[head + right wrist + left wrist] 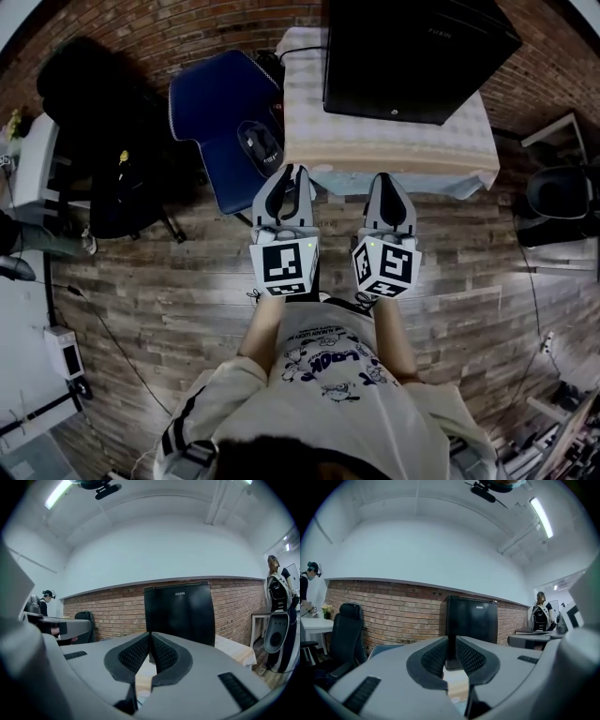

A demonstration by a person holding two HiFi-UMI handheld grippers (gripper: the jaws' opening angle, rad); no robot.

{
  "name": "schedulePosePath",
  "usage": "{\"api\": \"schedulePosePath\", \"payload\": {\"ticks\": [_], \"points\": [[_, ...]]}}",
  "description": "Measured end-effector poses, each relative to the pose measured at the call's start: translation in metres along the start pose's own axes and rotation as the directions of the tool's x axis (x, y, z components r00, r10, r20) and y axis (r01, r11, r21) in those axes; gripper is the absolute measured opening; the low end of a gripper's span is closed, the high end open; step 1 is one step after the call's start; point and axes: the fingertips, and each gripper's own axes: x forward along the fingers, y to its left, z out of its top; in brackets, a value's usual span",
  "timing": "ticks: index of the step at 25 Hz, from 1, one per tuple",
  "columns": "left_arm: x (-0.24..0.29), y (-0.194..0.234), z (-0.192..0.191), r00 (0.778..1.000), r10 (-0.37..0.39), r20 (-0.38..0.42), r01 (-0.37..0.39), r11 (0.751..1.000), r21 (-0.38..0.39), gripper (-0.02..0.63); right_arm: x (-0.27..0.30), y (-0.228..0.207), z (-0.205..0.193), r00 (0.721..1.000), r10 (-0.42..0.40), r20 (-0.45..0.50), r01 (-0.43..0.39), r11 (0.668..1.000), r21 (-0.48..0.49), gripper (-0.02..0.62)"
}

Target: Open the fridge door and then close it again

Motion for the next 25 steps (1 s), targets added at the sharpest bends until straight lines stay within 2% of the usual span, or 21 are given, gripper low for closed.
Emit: {"api": "schedulePosePath", "payload": {"ticks": [7, 14, 25], "points": [[0.059, 0.016, 0.016, 0.997, -0.069, 0.024, 0.070, 0.997, -0.039, 0.061, 0.054, -0.002, 0.017, 0.999, -0.051, 0.013, 0.051, 0.999, -0.014, 0.034], [0.111, 0.031, 0.014, 0.994, -0.112, -0.001, 0.112, 0.992, -0.066, 0.061, 0.098, -0.003, 0.023, 0.996, -0.090, 0.010, 0.090, 0.996, -0.016, 0.034], [0.183, 0.043, 0.012, 0.981, -0.192, -0.015, 0.191, 0.980, -0.062, 0.063, 0.158, -0.015, 0.026, 0.986, -0.164, 0.017, 0.164, 0.987, -0.004, 0.034]]}}
